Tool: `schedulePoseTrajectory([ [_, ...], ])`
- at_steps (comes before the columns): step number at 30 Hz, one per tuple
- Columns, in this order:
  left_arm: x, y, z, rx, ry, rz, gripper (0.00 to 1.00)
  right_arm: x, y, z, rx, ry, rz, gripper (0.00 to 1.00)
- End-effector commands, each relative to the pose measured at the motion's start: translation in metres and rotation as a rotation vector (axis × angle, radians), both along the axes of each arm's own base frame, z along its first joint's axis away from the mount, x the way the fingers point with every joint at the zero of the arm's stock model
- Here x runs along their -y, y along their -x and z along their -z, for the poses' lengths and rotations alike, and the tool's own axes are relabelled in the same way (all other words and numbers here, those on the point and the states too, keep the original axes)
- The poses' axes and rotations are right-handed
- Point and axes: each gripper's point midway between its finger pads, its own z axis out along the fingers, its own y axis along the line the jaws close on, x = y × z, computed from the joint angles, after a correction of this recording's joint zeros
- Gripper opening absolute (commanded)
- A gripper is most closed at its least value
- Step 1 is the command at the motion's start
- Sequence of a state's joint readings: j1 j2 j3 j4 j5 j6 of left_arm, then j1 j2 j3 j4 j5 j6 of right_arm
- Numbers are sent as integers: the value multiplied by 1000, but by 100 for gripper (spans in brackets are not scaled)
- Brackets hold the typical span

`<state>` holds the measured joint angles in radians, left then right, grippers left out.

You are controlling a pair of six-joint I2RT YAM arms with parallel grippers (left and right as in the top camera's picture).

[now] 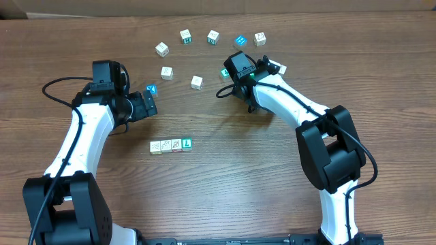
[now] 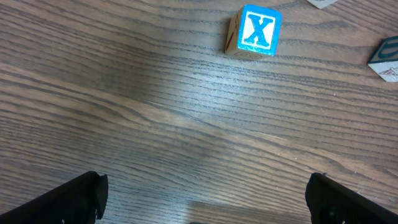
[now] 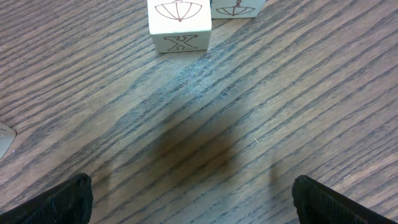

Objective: Form a horizontal line

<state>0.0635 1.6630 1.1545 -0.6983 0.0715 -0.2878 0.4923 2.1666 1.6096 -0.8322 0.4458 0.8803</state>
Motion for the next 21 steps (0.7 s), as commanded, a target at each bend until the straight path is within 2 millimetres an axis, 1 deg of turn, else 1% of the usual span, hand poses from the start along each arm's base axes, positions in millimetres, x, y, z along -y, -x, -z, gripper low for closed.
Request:
schedulePoseTrajectory([
  [1,-1,-7,-5,19,-3,2,100,2,-1,-12,28,-1,6,100],
  [9,-1,-6,-4,15,-3,1,100,2,-1,-12,28,-1,6,100],
  [12,-1,-7,-11,35,-4,3,100,2,-1,-12,28,-1,6,100],
  [15,0,-6,-32,87,-7,5,100,2,-1,-12,27,-1,6,100],
  [21,2,-3,-84,231,-16,9,100,2,-1,-12,28,-1,6,100],
])
